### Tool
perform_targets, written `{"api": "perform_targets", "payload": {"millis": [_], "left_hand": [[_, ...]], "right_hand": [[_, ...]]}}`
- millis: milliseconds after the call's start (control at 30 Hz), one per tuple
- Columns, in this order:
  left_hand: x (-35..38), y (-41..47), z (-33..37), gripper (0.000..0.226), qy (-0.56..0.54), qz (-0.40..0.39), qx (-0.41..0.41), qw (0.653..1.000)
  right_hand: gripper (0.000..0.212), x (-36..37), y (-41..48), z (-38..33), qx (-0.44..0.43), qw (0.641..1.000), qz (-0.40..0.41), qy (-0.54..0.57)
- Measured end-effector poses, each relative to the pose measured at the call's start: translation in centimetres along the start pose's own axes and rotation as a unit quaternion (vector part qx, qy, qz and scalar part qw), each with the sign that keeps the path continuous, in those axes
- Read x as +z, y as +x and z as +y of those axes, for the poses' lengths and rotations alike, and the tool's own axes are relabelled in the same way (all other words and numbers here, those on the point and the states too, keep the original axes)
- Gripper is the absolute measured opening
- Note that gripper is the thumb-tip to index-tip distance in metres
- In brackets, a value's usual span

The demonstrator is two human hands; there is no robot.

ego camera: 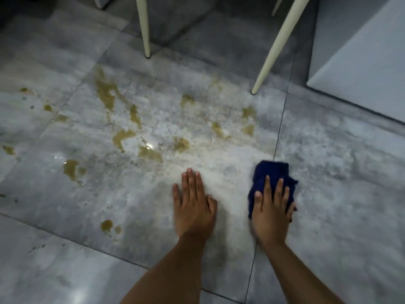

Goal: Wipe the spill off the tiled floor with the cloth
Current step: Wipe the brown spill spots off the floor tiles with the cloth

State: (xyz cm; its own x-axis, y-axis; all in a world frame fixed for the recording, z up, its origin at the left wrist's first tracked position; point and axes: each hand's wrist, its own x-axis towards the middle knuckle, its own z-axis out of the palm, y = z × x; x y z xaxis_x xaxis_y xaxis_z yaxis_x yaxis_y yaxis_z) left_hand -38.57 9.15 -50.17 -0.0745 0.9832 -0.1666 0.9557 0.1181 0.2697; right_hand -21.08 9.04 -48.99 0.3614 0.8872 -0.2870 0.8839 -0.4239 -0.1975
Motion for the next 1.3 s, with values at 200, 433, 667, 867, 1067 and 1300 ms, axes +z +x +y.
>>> {"api": "perform_targets", "payload": {"millis": [200,433,667,867,1067,1300], "left_hand": [[-0.9,2.2,0.4,0.070,-0.016,-0.002,-0.007,1.000],[-2.5,3.4,2.3,0.072,-0.032,0.011,0.019,0.999],[-1.7,2.3,1.5,0.072,-0.020,-0.003,-0.010,1.000],[-1.1,3.2,2.2,0.074,-0.023,0.013,-0.031,0.999],[-1.2,2.2,1.2,0.074,-0.002,-0.014,-0.022,1.000],[-1.3,3.2,1.8,0.075,-0.004,0.011,-0.060,0.998]], "right_hand": [[0.060,-1.4,0.3,-5.8,-0.071,0.994,-0.068,-0.057],[0.053,-7.1,12.9,-7.4,-0.133,0.988,-0.030,-0.067],[0.054,-3.6,8.6,-4.7,-0.288,0.952,-0.046,-0.092],[0.051,-5.7,19.9,-10.9,-0.420,0.894,-0.074,-0.134],[0.053,-4.5,15.8,-5.1,-0.252,0.964,-0.024,-0.080],[0.052,-5.1,16.9,-8.5,-0.388,0.912,-0.061,-0.117]]}}
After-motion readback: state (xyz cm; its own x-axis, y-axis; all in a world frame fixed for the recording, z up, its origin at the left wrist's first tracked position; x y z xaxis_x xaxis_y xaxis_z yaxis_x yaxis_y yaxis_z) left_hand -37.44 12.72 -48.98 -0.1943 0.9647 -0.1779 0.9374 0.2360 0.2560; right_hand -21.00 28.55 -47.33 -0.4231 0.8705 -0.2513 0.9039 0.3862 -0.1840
